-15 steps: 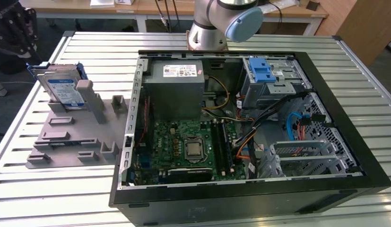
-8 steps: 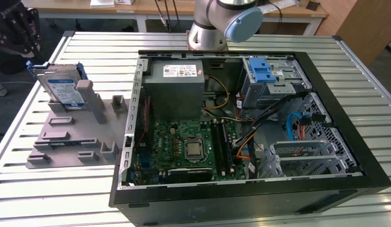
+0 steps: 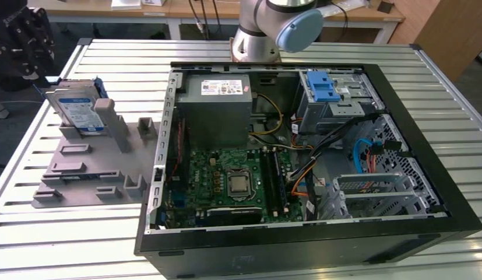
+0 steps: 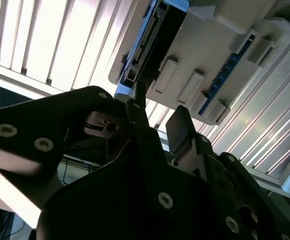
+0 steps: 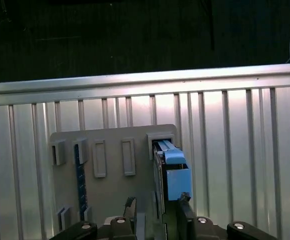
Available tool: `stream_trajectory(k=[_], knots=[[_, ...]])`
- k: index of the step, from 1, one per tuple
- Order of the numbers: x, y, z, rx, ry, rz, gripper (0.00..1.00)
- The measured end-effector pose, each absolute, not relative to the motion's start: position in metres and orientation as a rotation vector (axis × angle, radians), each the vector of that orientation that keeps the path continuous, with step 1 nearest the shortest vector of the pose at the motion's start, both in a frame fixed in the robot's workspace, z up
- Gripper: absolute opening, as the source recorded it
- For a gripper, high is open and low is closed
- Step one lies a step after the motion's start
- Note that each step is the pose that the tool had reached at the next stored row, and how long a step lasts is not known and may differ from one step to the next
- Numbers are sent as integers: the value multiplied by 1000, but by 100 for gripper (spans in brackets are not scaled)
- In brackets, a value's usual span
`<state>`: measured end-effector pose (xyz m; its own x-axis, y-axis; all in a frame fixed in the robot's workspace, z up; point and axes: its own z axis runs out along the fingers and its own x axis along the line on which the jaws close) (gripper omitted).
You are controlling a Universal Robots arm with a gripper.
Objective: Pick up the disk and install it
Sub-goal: 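Pick up the disk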
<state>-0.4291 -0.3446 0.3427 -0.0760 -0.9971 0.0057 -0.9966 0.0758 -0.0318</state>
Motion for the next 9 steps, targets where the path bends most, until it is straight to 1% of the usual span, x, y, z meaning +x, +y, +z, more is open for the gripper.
stream_trajectory(k=[1,2,3,4,6,9], knots=[[-430,-344,343,-2123,2291,-42,47],[-430,-343,343,-2124,2292,-42,47],[-430,-343,342,-2126,2289,-42,53],[-430,-343,342,-2134,2282,-42,53],[-430,-342,340,-2166,2251,-41,65],[-430,-342,338,-2204,2213,-40,65]])
